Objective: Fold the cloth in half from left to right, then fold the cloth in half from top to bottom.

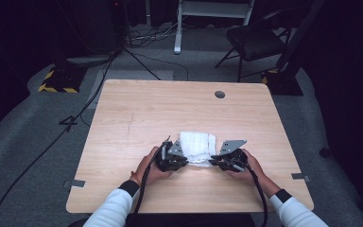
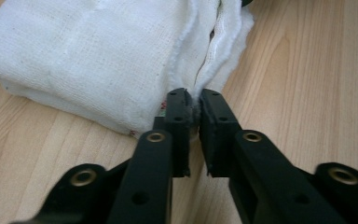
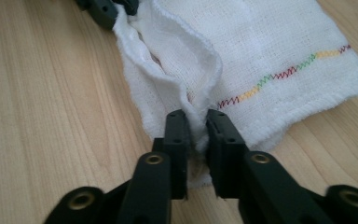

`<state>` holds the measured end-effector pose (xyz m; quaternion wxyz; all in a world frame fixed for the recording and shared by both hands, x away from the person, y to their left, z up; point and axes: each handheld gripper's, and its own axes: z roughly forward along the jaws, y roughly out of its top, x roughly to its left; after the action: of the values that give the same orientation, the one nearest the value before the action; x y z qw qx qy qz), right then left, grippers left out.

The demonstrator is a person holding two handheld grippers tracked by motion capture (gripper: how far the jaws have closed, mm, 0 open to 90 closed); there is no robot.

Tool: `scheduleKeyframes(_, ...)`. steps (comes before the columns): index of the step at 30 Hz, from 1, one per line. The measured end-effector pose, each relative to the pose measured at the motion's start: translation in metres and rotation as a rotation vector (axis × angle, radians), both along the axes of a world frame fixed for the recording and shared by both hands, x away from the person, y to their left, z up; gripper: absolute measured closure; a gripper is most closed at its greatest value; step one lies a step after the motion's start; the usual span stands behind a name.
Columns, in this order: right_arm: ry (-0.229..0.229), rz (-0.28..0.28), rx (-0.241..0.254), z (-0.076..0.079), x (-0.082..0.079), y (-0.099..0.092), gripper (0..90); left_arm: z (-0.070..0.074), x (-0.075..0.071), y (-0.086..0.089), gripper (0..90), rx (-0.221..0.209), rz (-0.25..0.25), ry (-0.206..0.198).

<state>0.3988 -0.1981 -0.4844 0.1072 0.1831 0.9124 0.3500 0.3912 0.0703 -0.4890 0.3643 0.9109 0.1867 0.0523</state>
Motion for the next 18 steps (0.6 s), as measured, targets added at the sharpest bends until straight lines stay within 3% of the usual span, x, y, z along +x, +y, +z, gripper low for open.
scheduleKeyframes(1, -0.003, -0.001, -0.005, 0.001, -0.001, 0.0, 70.1, 0.001, -0.002, -0.002, 67.4, -0.004, -0.002, 0.019)
scheduleKeyframes(3, -0.003, -0.001, -0.006, 0.002, -0.004, 0.001, 64.4, 0.006, -0.005, -0.004, 58.3, 0.022, -0.001, 0.011)
scheduleKeyframes(5, -0.005, -0.001, -0.008, 0.003, -0.006, 0.0, 58.6, 0.01, -0.006, -0.002, 49.7, -0.008, 0.024, 0.019)
scheduleKeyframes(8, -0.015, -0.006, -0.002, 0.009, -0.008, -0.002, 52.8, 0.015, -0.006, 0.001, 39.2, -0.008, 0.052, 0.004)
scheduleKeyframes(11, -0.027, -0.018, 0.006, 0.015, -0.008, -0.004, 47.3, 0.021, -0.008, 0.006, 35.1, -0.014, 0.073, -0.016)
scheduleKeyframes(18, -0.025, -0.051, -0.027, 0.022, -0.008, -0.008, 37.7, 0.033, -0.01, 0.019, 28.0, -0.012, 0.123, -0.054)
